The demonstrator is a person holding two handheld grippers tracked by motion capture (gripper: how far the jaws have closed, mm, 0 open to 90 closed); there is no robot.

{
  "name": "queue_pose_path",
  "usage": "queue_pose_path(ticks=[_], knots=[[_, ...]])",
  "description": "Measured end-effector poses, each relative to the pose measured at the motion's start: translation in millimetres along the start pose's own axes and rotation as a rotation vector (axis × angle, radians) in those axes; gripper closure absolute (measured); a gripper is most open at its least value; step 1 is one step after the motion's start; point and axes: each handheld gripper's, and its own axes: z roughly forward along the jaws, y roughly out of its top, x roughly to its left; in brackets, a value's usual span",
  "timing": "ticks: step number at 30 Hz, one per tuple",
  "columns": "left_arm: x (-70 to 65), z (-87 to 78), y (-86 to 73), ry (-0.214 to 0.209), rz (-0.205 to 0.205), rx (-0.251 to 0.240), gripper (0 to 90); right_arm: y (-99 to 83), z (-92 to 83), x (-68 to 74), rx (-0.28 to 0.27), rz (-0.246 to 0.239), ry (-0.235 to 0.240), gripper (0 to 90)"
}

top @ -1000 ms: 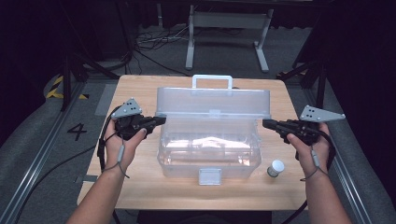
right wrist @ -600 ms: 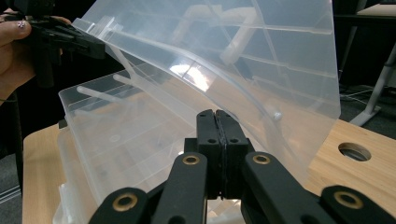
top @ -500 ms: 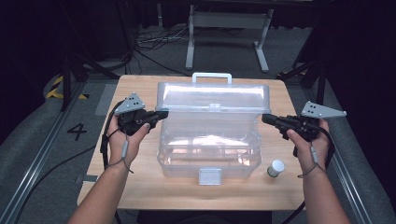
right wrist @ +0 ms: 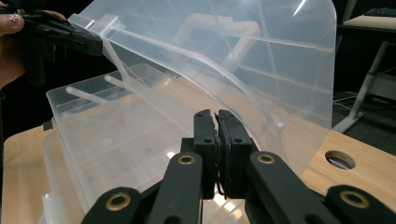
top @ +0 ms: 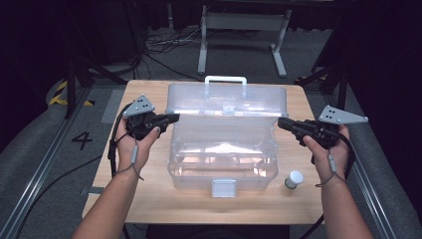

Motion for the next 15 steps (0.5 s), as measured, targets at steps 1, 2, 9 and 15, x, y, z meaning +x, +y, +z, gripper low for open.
queue_pose_path(ticks=[1, 2, 9, 15], knots=[[0.1, 0.1, 0.2, 0.001, 0.001, 0.0, 89.4, 0.3, 0.2, 0.0, 0.002, 0.0, -0.001, 87.1], [0.2, 0.1, 0.3, 0.001, 0.001, 0.0, 89.4, 0.5, 0.5, -0.1, 0.0, -0.002, -0.002, 87.1], [1.4, 0.7, 1.9, 0.003, -0.001, 0.003, 89.5, 0.8, 0.7, 0.9, -0.006, -0.006, -0.01, 85.8], [2.1, 1.5, 3.5, 0.005, -0.001, 0.006, 89.5, 1.7, -1.1, 0.3, -0.01, -0.003, -0.013, 85.4]])
